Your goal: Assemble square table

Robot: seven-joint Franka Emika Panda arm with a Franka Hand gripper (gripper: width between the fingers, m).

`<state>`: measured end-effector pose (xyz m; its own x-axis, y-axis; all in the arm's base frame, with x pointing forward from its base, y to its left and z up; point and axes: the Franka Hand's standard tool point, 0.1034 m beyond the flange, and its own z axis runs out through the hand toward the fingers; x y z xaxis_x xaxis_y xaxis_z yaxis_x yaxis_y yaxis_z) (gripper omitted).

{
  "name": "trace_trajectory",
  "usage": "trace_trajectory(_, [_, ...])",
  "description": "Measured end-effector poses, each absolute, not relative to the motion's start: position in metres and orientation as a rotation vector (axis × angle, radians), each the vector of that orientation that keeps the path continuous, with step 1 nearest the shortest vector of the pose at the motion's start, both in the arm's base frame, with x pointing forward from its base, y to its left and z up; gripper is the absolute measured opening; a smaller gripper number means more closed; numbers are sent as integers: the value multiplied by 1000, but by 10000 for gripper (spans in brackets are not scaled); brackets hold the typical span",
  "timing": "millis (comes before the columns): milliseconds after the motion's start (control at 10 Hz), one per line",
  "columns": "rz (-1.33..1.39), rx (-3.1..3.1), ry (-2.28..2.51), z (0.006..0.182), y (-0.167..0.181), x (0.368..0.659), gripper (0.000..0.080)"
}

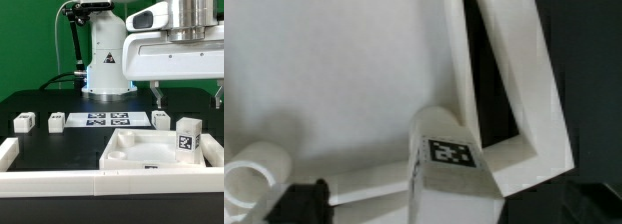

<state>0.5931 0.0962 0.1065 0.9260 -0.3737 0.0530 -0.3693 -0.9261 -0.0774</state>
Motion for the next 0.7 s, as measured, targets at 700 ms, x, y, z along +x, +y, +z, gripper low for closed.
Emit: trace_trajectory(700, [-193,-3092,103,102,75,573,649])
